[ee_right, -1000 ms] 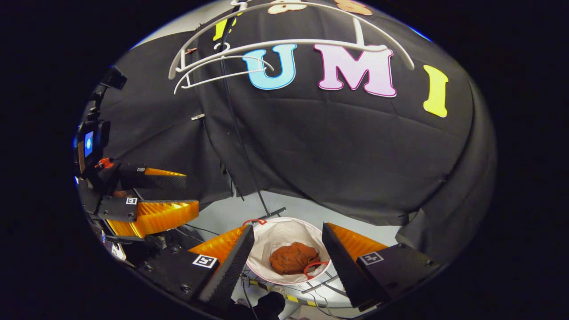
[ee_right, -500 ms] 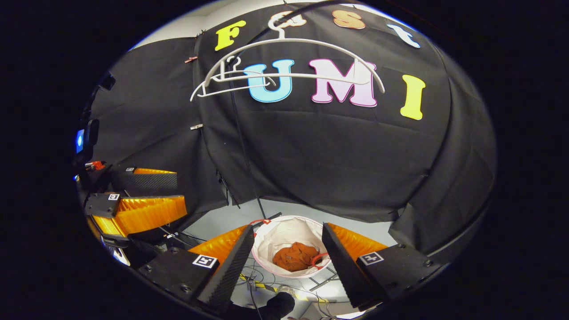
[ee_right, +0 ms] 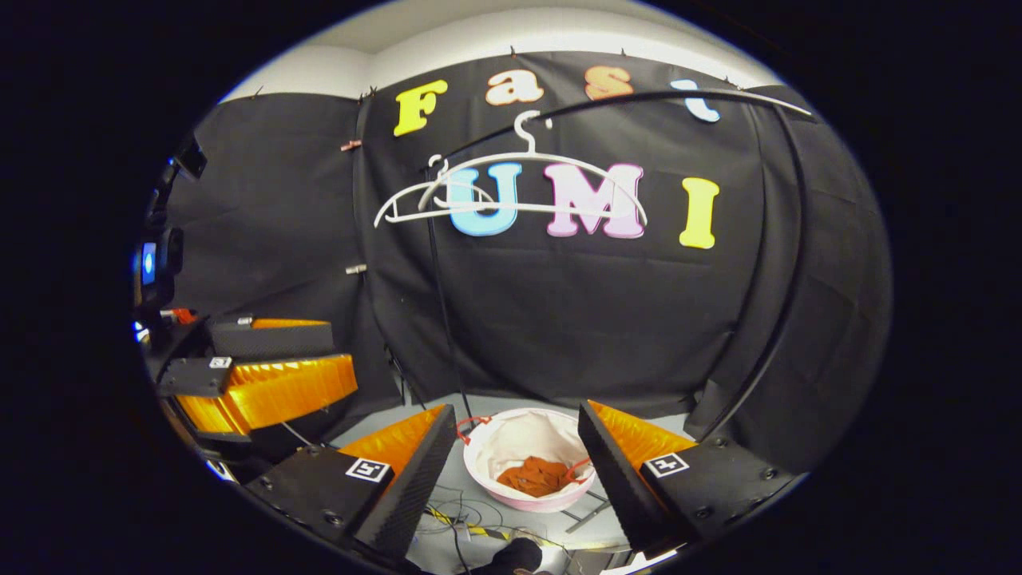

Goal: Grasp the clothes on the hanger with both hands and then place them into the laundry hamper below.

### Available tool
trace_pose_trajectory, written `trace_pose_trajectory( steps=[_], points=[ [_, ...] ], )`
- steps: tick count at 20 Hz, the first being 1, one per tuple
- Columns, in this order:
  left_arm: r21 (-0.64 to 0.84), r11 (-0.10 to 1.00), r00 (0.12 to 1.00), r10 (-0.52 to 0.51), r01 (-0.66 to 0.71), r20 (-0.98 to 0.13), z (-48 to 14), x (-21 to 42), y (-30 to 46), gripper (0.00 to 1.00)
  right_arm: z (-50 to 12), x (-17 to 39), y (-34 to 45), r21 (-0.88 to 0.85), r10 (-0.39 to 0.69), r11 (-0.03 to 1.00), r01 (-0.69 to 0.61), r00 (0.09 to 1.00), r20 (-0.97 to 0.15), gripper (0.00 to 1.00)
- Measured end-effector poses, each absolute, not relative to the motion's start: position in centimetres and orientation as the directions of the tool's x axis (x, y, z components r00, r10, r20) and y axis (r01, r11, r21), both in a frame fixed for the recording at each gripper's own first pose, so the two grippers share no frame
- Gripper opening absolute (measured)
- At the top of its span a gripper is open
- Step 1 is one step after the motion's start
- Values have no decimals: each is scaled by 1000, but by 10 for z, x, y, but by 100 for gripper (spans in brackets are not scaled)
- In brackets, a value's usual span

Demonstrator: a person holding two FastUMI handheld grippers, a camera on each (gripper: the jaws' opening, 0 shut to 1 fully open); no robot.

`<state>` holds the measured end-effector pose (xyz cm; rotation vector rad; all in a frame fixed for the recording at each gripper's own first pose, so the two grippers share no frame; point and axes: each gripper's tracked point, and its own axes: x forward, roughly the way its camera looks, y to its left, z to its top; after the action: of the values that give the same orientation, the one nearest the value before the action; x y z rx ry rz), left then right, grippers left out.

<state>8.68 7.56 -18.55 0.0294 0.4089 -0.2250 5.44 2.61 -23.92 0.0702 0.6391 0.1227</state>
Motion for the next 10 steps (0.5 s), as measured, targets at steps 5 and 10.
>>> trace_pose_trajectory(
  steps=[5,10],
  points=[
    [10,976,948,-208,217,-240,-114,62,63,94,-142,51,25,111,94,992,-54,916,-390,99],
    [22,970,968,-238,240,-78,-48,50,44,96,-67,49,23,76,74,995,-60,977,-202,98]
  ],
)
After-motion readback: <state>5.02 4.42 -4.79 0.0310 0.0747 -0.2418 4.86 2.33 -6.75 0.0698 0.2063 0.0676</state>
